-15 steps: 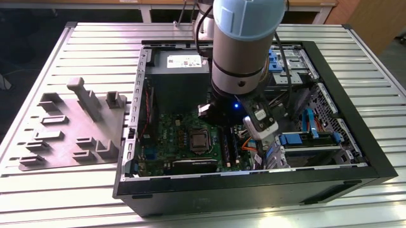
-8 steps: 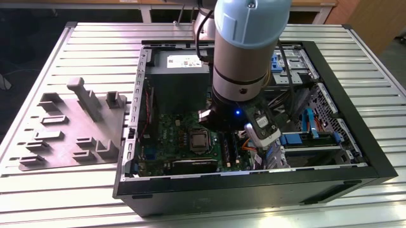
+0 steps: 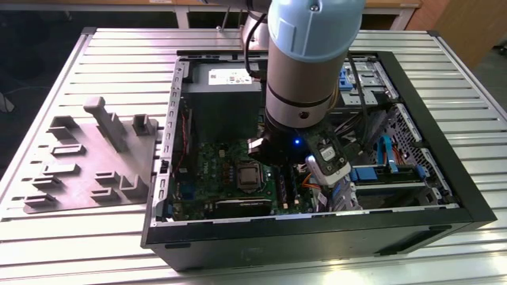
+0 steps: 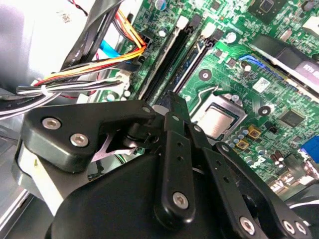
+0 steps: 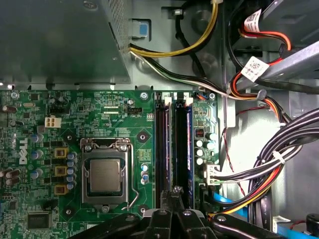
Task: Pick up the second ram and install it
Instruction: 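Press down the second ram until it locks into place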
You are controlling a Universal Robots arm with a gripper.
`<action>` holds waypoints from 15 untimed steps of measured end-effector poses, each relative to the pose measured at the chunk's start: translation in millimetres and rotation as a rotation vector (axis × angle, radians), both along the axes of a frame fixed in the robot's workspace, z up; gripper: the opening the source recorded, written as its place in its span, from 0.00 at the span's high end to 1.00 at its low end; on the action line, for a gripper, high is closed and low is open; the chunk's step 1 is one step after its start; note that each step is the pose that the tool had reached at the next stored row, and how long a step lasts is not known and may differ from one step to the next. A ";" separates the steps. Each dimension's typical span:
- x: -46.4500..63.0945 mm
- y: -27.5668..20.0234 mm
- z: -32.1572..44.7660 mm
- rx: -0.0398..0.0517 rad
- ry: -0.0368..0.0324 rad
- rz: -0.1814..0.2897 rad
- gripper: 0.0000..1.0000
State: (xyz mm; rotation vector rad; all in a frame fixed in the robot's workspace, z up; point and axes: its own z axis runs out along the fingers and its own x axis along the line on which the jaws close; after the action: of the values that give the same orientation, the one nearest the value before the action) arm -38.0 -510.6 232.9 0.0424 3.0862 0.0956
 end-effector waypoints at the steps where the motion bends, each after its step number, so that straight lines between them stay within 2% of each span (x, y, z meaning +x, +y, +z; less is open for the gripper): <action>1: 0.0 -0.2 0.0 0.0001 0.0000 0.000 0.90; 5: 0.0 -4.5 0.0 -0.0001 0.0000 0.000 0.90; 11: 0.0 -17.7 -0.2 0.0001 0.0000 0.000 0.90; 15: -0.1 -21.2 -1.6 0.0004 -0.0001 0.000 0.90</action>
State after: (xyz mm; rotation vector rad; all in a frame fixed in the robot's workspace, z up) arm -38.0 -531.8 231.4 0.0427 3.0861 0.0962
